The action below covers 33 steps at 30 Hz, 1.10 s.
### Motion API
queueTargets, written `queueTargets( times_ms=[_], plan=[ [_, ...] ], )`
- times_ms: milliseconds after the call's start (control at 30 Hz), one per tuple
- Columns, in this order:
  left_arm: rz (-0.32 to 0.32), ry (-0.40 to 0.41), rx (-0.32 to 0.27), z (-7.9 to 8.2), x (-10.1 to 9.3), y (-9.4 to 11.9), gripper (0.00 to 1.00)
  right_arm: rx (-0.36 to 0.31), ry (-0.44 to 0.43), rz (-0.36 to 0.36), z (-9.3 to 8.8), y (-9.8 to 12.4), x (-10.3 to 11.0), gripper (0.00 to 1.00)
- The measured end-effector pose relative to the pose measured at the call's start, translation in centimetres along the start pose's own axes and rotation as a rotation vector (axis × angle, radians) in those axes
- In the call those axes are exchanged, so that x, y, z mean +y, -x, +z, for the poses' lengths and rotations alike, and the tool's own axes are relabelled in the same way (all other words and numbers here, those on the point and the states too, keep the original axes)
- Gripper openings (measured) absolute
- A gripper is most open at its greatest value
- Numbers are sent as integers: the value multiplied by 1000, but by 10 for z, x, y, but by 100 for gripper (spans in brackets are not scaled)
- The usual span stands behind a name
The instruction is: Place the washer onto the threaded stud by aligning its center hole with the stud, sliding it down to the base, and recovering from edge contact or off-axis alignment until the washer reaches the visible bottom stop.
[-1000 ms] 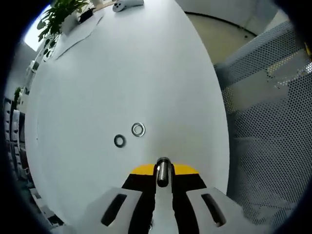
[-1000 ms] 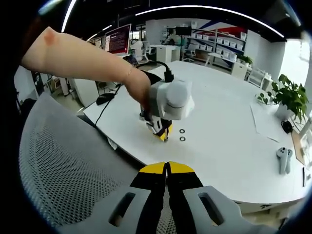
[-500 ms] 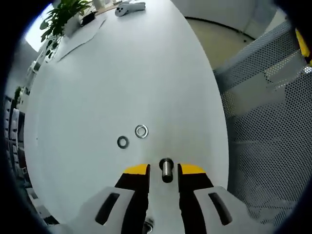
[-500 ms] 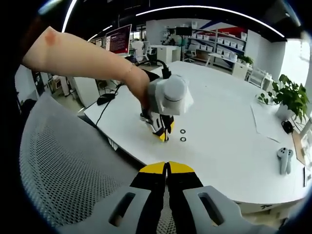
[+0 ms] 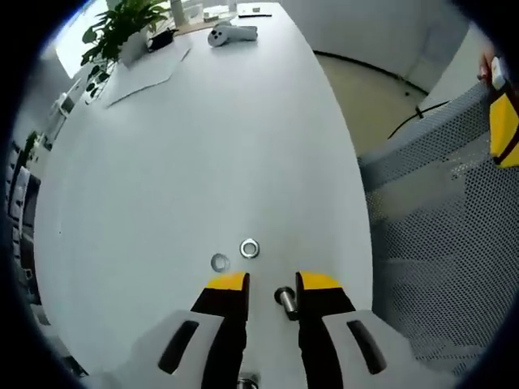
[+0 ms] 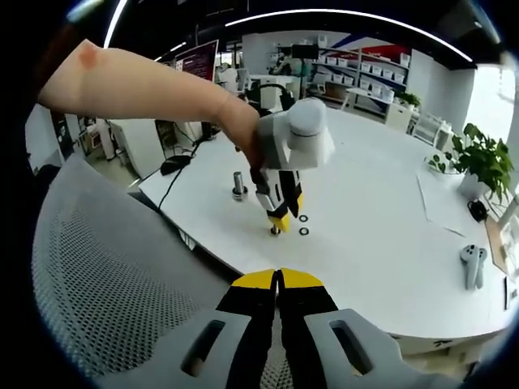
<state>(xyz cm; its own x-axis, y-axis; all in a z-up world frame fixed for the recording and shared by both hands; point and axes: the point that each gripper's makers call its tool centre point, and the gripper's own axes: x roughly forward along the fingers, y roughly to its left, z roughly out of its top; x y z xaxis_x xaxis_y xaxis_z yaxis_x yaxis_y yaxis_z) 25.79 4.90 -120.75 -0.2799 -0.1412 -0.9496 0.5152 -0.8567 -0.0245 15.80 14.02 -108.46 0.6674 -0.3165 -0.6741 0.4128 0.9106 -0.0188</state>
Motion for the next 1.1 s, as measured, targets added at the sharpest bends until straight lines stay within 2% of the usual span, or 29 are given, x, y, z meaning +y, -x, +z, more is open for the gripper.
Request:
queueTargets(
  times_ms=[133,233,500,767,900,967,1100],
  plan=[
    [1,-5,4,8,3,-3,20,5,2,1,0,0,1,4],
    [-9,3,9,10,13,-9,19,4,0,0,0,0,0,4],
    [-20,17,29,17,15,-20,16,1,0,-1,0,0,0,4],
    [-15,-19,56,16,16,-27,16,11,6,9,-1,-2,1,4],
    [-23,-7,76,12,15,-33,16,9,6,7,0,-1,1,4],
    [-2,-16,90,9,19,-34,16,11,6,9,-1,-1,1,4],
    [-3,-8,80,11,21,-32,14,3,6,9,0,-1,1,4]
  ],
)
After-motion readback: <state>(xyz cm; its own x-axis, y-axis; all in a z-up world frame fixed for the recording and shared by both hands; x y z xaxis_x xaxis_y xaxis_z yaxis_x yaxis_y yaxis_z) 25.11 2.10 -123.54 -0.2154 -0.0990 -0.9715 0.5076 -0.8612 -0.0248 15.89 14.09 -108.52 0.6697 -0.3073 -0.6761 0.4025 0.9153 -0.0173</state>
